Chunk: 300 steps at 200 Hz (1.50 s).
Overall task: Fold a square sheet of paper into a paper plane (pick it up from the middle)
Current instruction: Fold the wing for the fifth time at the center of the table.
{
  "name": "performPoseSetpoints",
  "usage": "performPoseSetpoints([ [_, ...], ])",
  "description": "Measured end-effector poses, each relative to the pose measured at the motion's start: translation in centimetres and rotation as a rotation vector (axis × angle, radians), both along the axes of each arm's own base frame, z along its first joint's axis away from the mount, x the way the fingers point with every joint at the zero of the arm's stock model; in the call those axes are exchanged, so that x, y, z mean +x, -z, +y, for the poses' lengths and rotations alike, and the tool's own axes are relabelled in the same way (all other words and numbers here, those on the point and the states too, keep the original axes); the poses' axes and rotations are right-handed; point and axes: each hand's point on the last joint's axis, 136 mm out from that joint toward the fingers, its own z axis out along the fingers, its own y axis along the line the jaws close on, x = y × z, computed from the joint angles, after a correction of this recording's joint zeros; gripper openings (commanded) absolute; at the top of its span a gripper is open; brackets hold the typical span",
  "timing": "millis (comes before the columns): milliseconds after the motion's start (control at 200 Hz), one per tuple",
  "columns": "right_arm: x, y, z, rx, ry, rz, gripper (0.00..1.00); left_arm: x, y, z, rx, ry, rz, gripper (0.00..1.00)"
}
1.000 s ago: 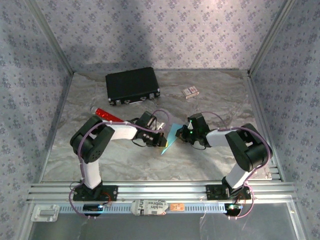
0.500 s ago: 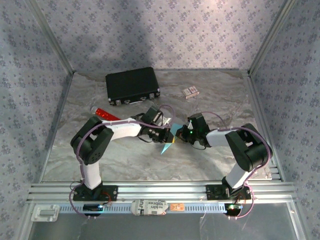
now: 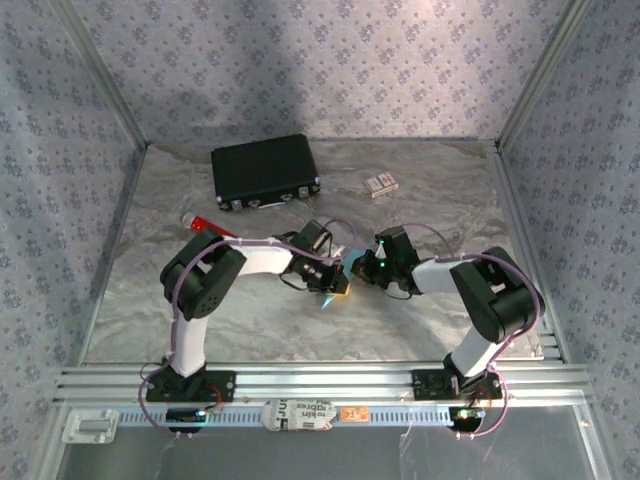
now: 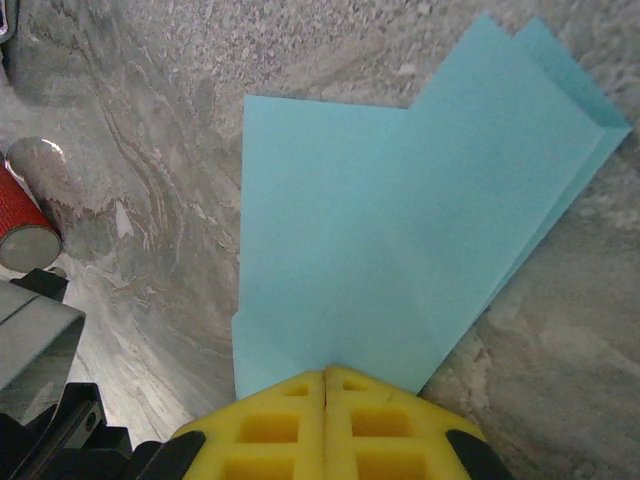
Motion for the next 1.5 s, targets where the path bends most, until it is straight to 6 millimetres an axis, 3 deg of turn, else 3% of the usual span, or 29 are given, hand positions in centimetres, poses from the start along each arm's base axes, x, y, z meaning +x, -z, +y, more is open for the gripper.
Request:
performPoseSetpoints([
  [580,0.1,0.1,0.1,0.009,-0.004,0.001,0.01,-0.5,-1.8,0.7,0.005,-0.001,-0.017,0.07],
  [755,0.1,0.1,0.1,0.009,-0.004,0.001,0.01,-2.1,0.2,2.5,0.049,0.007,0.024,0.05],
  [1089,0.1,0.1,0.0,0.010,-0.003,0.001,0.00,-1.9,0.2,5.7,0.020,-0.052,0.044,0.05],
  [1284,0.1,0.0,0.0,0.012,-0.006,0.001,0.01,-3.5,0.1,6.8,0.013,-0.059,0.094,0.05],
  [1389,0.1,0.0,0.0,0.010,-0.017,-0.009,0.02,-4.3,-0.5,7.3,0.013,-0.068,0.106,0.05],
  [1499,0.3,-0.2,-0.1,-0.005,-0.036,-0.021,0.04,-3.4,-2.5,7.1,-0.024,-0.087,0.049,0.09],
])
